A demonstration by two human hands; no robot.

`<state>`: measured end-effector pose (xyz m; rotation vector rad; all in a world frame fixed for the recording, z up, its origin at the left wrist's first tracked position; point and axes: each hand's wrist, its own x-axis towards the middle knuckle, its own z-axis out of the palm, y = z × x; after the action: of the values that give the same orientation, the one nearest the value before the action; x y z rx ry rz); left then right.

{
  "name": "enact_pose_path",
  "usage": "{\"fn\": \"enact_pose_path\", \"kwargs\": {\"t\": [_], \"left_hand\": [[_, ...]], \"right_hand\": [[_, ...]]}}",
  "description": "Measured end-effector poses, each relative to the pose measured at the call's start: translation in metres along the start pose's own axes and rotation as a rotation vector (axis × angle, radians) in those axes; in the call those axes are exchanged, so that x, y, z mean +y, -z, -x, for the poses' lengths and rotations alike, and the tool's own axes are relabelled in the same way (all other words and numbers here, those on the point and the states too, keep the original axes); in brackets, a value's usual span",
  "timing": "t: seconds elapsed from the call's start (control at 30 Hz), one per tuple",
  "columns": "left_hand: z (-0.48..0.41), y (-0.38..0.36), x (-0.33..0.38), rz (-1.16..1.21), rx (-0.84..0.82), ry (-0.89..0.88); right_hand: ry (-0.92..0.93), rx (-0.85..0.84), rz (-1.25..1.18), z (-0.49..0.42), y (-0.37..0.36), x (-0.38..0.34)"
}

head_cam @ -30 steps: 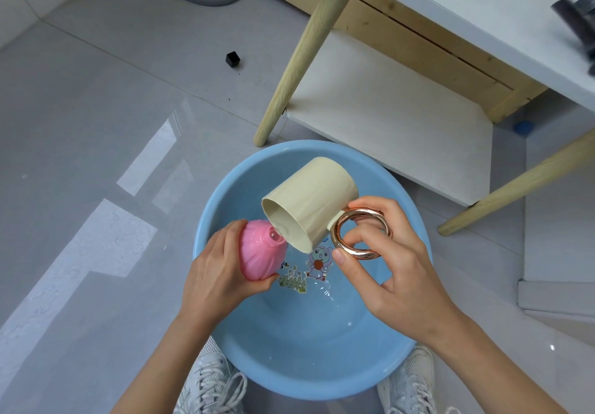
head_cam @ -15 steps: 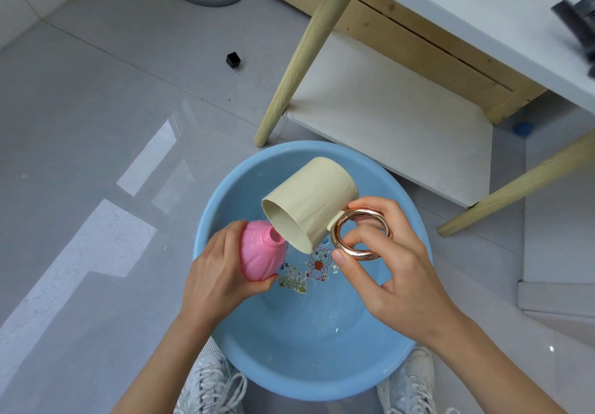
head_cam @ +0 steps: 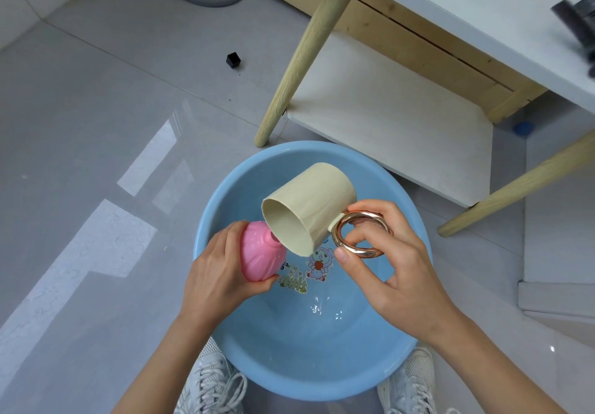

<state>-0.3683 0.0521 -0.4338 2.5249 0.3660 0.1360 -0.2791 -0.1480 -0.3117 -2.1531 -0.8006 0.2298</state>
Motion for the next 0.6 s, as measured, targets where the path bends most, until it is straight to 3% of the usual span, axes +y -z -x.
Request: {"fn": "enact_pose_path", "kwargs": {"t": [0.23, 0.6], "left_hand": [[0.0, 0.0, 0.0, -0.006, -0.009, -0.001], [0.0, 0.001, 0.005, 0.002, -0.016, 0.025]], "right_hand": [[-0.411, 0.089, -0.495, -0.006, 0.005, 0.007], [-0.789, 0.257, -0.775, 0.001, -0.019, 0.07]]}}
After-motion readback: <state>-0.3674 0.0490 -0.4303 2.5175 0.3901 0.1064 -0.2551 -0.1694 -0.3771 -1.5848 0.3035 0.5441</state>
